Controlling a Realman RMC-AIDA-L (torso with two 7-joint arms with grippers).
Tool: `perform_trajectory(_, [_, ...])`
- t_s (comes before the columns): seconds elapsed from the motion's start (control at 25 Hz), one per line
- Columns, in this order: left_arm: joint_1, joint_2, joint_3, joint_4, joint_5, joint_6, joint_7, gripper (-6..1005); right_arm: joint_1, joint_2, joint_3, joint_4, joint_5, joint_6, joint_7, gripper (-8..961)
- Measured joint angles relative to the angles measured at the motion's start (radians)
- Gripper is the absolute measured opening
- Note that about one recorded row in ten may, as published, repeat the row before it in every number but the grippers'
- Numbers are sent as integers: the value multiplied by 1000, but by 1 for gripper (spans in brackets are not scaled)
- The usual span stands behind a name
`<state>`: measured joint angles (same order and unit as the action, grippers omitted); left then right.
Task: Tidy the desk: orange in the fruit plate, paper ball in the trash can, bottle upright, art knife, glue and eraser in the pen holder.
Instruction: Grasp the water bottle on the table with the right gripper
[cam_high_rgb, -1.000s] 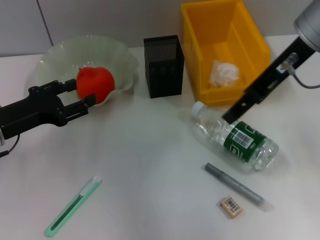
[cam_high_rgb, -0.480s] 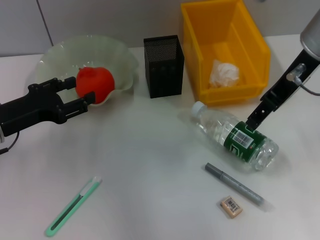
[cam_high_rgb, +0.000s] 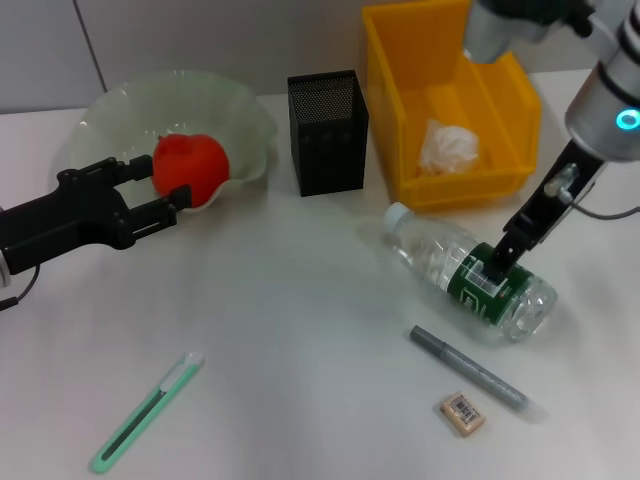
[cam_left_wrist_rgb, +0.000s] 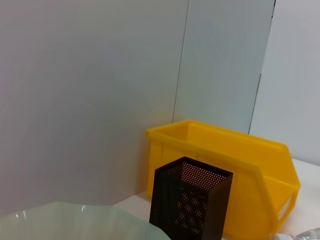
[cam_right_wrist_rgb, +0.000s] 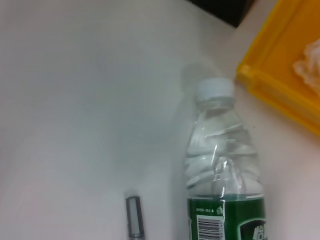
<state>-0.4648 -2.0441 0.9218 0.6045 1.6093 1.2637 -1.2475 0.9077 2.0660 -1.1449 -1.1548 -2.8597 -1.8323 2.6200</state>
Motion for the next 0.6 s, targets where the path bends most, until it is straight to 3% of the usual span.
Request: perform_trajectory(0.6, [0, -2, 3, 0, 0, 0, 2, 695, 14, 7, -35, 105, -52, 105, -18, 826])
